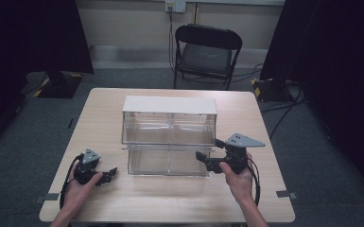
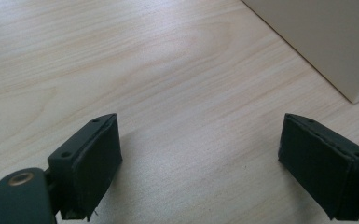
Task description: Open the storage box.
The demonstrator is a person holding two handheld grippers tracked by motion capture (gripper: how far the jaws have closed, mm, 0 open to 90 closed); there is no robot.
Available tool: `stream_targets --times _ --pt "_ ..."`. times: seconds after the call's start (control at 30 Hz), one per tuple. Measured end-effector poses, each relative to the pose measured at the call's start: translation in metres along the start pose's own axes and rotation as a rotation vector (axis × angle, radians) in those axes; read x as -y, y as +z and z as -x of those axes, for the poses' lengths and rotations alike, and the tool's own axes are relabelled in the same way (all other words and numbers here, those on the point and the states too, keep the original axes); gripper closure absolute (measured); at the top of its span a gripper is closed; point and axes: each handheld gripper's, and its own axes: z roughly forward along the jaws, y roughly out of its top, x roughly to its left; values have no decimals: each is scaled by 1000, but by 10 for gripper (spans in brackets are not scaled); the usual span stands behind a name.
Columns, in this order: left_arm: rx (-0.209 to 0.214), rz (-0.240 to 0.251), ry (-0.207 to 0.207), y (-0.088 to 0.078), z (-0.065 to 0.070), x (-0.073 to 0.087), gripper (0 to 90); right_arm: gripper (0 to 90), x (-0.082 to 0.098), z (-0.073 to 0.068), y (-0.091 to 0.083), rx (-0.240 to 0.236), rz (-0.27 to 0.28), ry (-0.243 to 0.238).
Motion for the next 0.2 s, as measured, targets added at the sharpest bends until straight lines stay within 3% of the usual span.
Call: stream_targets --times 0.2 --pt "0 0 0 0 0 0 125 170 0 0 0 4 -3 -2"
